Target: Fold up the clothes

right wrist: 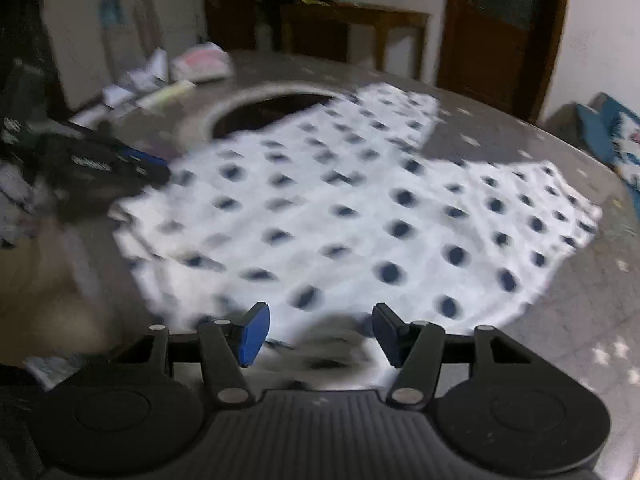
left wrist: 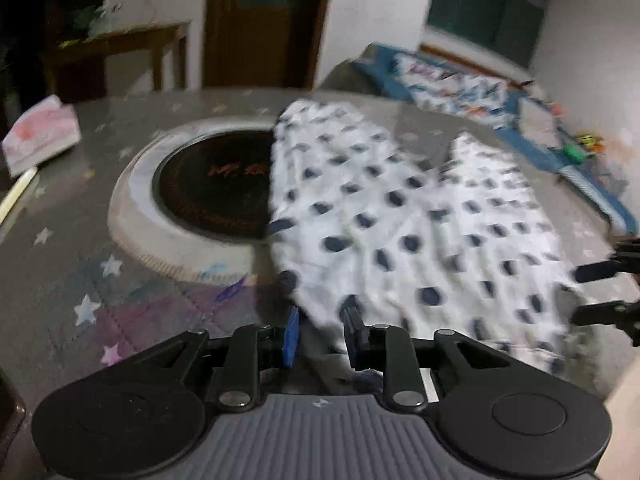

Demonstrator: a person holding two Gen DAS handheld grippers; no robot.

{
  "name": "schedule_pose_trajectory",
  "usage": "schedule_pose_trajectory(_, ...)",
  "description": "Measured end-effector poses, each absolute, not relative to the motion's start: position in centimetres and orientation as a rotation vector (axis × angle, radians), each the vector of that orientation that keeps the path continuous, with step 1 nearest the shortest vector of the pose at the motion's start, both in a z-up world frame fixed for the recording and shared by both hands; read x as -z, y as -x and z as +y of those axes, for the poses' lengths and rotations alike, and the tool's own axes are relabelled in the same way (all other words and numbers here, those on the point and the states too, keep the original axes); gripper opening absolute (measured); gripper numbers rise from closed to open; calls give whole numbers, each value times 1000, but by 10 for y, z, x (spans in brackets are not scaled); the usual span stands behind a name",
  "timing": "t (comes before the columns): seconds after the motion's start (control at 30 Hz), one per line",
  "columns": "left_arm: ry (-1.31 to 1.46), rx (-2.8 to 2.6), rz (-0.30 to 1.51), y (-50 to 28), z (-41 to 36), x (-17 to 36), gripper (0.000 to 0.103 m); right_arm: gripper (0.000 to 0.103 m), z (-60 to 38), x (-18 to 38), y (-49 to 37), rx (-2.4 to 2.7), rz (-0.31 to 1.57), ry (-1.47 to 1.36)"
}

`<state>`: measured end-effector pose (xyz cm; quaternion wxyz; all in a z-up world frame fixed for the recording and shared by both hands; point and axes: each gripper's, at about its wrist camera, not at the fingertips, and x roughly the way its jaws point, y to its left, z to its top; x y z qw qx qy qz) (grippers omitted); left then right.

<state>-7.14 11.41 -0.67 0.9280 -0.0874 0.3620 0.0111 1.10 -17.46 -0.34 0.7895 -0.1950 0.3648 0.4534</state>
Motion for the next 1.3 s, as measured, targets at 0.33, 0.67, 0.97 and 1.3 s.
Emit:
schedule_pose_trajectory(0.33,0,138,716,109,71,-3,44,47,-118,16,40,-1151,729,516)
schedule_pose_trajectory(0.67,-93,125,727,120,65,13,46,13,-107,20,51,-1112,689,584)
schedule_pose_trajectory(0.97,-153,114,692,127,63,18,37,3,-124,-7,67,-1089,639,634)
schedule_pose_trajectory(1.3,-162,142,710,133,72,19,13,5,-119,17,86,-1156,705,717)
